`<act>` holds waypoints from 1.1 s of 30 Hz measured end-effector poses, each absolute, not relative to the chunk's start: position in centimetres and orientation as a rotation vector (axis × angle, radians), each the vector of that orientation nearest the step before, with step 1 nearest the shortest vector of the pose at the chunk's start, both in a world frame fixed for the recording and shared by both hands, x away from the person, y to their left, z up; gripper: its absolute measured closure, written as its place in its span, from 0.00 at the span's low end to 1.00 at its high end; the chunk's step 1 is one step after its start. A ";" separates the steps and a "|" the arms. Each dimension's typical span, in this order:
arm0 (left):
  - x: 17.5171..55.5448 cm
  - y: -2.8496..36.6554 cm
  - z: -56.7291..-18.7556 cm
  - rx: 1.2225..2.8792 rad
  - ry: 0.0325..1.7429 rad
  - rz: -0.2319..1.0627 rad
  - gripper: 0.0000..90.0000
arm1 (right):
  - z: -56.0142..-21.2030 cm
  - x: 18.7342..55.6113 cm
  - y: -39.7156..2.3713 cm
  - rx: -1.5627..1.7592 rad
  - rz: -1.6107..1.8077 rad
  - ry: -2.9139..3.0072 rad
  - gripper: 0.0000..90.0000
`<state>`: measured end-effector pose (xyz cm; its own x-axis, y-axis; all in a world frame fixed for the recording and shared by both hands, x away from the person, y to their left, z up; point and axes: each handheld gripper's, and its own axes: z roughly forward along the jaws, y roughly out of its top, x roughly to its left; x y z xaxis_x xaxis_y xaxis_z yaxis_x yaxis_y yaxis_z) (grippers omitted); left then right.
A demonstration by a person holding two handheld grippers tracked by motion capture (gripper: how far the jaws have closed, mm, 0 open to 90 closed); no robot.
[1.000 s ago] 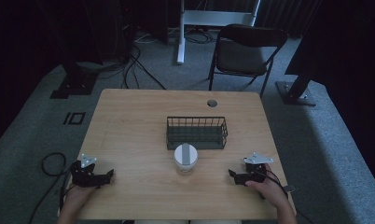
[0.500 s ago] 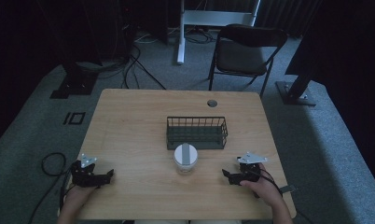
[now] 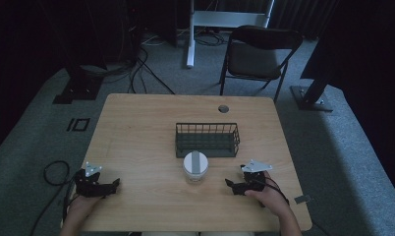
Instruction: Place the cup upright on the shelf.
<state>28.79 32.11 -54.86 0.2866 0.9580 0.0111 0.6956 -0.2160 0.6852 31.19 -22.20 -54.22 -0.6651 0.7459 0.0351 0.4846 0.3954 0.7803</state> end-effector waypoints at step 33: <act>28.8 32.1 -54.9 1.990 1.476 0.597 0.00 | -54.3 31.1 -16.3 0.874 1.236 2.445 0.13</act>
<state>28.79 32.11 -54.85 0.2864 0.9581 0.0108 0.6964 -0.2159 0.6844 31.11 -16.27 -54.25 -0.7836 0.6204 0.0332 0.3946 0.4557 0.7979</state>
